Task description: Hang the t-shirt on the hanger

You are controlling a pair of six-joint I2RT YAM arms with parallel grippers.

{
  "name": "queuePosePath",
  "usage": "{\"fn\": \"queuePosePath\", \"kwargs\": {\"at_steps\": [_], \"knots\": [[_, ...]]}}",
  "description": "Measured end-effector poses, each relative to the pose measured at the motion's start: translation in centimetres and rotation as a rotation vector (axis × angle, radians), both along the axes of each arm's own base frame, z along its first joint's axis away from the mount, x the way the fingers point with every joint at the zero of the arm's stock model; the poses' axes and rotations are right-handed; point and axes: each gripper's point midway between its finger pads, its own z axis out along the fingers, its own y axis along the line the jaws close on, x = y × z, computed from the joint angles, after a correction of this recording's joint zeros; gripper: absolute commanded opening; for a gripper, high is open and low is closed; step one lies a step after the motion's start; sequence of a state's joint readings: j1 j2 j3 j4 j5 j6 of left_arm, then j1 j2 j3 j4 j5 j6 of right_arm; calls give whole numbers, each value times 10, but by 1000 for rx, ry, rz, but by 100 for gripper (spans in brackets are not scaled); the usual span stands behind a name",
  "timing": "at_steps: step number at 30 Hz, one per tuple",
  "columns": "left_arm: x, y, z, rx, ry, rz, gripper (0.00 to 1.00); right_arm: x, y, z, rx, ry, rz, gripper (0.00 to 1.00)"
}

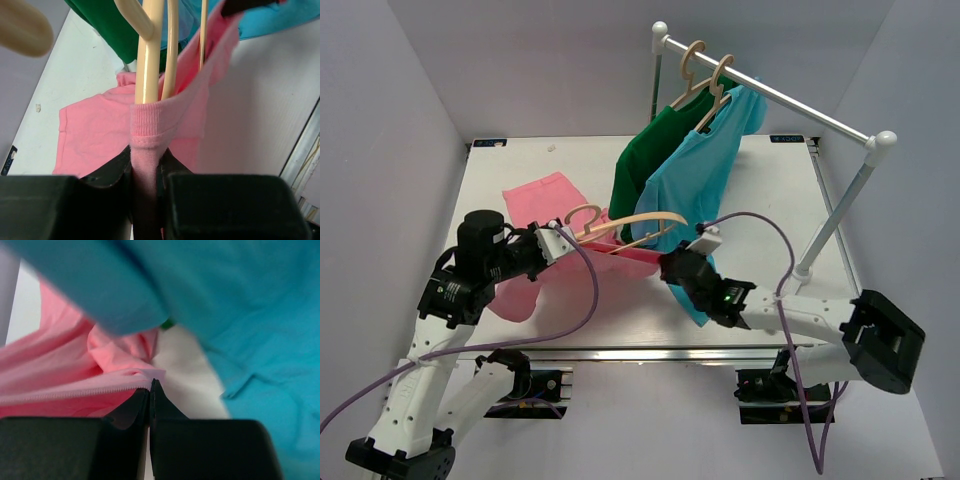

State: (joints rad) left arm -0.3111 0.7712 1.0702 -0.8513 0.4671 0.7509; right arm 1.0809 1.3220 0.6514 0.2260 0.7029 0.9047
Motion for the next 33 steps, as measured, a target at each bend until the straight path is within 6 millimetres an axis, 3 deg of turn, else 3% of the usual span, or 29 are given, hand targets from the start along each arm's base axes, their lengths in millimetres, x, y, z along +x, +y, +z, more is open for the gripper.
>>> {"fn": "queuePosePath", "kwargs": {"at_steps": [3,6,17,27,33], "knots": [[-2,-2,-4,0,21,-12,0,19,-29,4,34,-28,-20,0],[-4,-5,-8,1,45,-26,0,31,-45,12,69,-75,23,0],[-11,0,-5,24,-12,-41,0,63,-52,45,39,-160,199,0],[-5,13,-26,91,-10,10,0,69,-61,51,-41,-94,330,0],[3,14,-35,111,0,30,0,60,-67,38,-99,-35,373,0]]}}
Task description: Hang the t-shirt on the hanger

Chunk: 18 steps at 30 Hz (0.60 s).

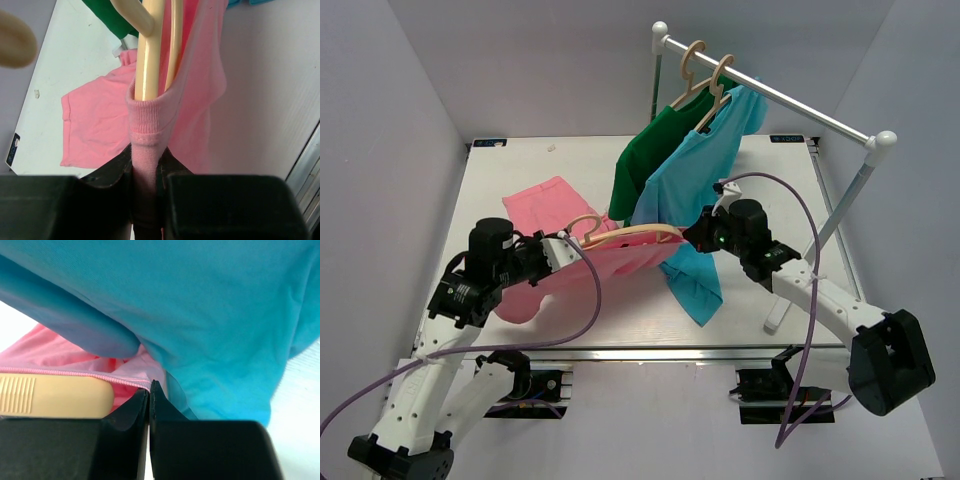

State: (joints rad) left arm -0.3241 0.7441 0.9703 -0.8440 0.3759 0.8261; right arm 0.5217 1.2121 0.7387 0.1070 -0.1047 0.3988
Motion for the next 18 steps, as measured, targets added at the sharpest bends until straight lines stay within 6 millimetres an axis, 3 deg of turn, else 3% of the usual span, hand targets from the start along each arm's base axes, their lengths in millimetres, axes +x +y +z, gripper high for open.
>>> {"fn": "queuePosePath", "kwargs": {"at_steps": [4,13,16,18], "knots": [[6,0,-10,23,18,2,0,-3,-6,1,-54,26,12,0],[18,6,-22,74,6,21,0,-8,-13,31,-115,17,67,0],[21,7,-20,84,-12,23,0,-16,-4,39,-141,8,119,0],[23,9,-22,97,-12,28,0,-25,12,46,-167,-6,173,0]]}}
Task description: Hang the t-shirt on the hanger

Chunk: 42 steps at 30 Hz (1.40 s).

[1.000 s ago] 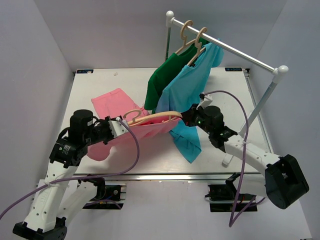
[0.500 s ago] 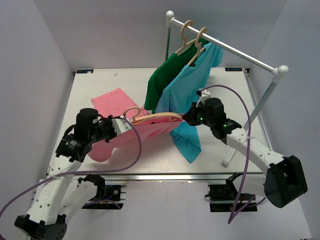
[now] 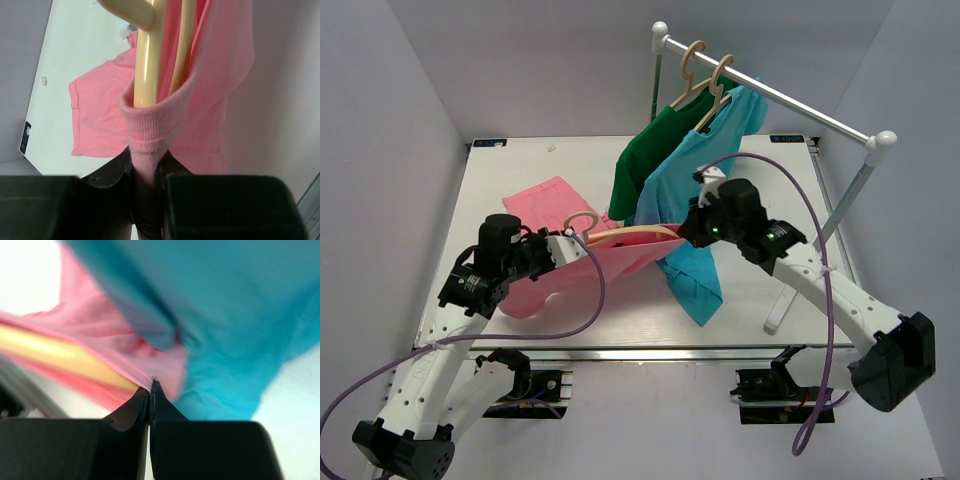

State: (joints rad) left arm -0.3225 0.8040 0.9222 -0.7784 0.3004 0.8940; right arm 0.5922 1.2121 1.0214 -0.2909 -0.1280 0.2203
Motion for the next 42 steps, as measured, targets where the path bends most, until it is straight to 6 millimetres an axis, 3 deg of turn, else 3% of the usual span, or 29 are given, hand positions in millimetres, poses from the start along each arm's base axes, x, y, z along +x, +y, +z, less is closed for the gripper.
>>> {"fn": "queuePosePath", "kwargs": {"at_steps": [6,10,14,21,23,24,25,27,28,30,31,34,37,42], "knots": [[8,4,-19,44,67,21,0,-6,59,12,-85,-5,103,0],[9,4,-25,51,93,22,0,-3,75,1,-119,11,116,0],[6,0,-24,39,100,0,0,-18,96,-4,-101,27,204,0],[-1,-6,-27,39,116,-64,0,-33,158,30,-2,-36,401,0],[-2,-8,-27,33,118,-77,0,-35,169,34,18,-45,432,8],[-2,-8,-27,33,119,-81,0,-35,170,34,20,-45,435,17],[-3,-9,-27,29,118,-87,0,-35,170,32,18,-44,436,33],[-5,-11,-26,24,114,-101,0,-33,169,30,9,-46,428,46],[-7,-12,-27,19,115,-108,0,-31,168,30,1,-55,425,60],[-11,-15,-25,8,115,-130,0,-27,165,28,-21,-73,421,67],[-13,-16,-25,1,114,-139,0,-26,163,26,-36,-80,423,76],[-19,-20,-27,-15,121,-163,0,-26,152,19,-86,-91,423,89],[-24,-24,-31,-28,135,-194,0,-34,135,18,-130,-113,443,89],[-25,-30,-37,-41,167,-220,0,-56,113,46,-123,-205,509,89]]}}
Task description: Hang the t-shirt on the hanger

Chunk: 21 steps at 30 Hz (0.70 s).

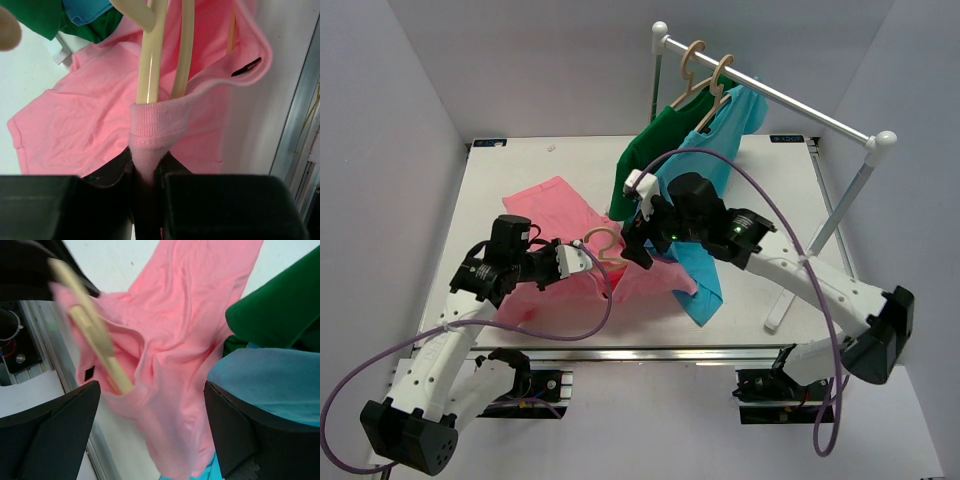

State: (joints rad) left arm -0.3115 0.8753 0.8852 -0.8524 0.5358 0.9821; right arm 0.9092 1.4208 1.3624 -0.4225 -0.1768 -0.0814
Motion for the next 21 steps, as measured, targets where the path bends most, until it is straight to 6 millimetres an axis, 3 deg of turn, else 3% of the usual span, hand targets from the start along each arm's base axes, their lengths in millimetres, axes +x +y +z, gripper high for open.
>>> {"fn": "queuePosePath", "kwargs": {"at_steps": [5,9,16,21], "knots": [[0,-3,-4,-5,22,-11,0,-14,-15,34,56,-81,26,89],[0,-5,-2,-17,17,-22,0,-28,-33,35,54,-91,38,89],[-1,-8,-1,-29,18,-38,0,-41,-48,-17,-48,-8,73,89],[-3,-9,-2,-31,22,-47,0,-38,-41,-51,-120,33,127,86]]}}
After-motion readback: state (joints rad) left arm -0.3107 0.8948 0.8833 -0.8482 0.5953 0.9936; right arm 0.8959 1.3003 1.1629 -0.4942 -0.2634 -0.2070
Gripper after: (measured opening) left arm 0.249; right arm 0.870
